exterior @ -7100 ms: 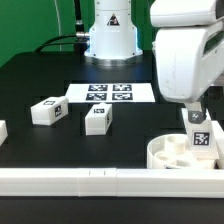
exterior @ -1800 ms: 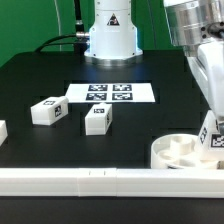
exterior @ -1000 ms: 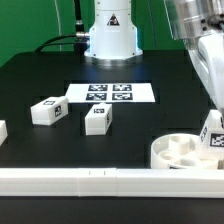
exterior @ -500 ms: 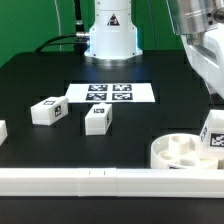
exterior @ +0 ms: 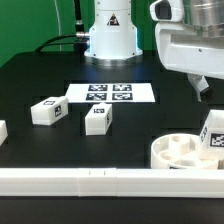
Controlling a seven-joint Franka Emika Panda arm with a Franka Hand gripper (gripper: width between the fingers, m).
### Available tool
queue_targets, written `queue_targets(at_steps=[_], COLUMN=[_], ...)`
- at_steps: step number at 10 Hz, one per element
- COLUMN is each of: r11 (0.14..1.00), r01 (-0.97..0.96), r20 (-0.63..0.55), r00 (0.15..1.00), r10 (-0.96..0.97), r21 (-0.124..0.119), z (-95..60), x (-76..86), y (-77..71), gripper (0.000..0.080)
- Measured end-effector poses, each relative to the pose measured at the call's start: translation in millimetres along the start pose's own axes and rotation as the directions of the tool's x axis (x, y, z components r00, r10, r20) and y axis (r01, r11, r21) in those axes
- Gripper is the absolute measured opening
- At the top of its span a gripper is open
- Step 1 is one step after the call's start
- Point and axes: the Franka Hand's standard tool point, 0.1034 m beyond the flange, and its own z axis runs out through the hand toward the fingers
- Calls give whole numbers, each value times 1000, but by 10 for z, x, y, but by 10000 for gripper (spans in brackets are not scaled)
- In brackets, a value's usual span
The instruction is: Assemble stool
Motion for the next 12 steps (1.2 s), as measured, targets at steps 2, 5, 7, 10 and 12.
queue_targets(at_steps=[2,5,7,10,12], r11=[989,885,754,543,433], r01=[150,464,654,836,899], r20=[0,-17,-17,-6,2], r00=[989,885,755,544,434], r10=[-150,-465,-656,-839,-901], r21=[-1,-44,-56,-71,-73], z=[5,3,11,14,16], x=[6,-13,-27,-18,11], y=[6,-1,-22,-31,-15], gripper=[649,649,649,649,649])
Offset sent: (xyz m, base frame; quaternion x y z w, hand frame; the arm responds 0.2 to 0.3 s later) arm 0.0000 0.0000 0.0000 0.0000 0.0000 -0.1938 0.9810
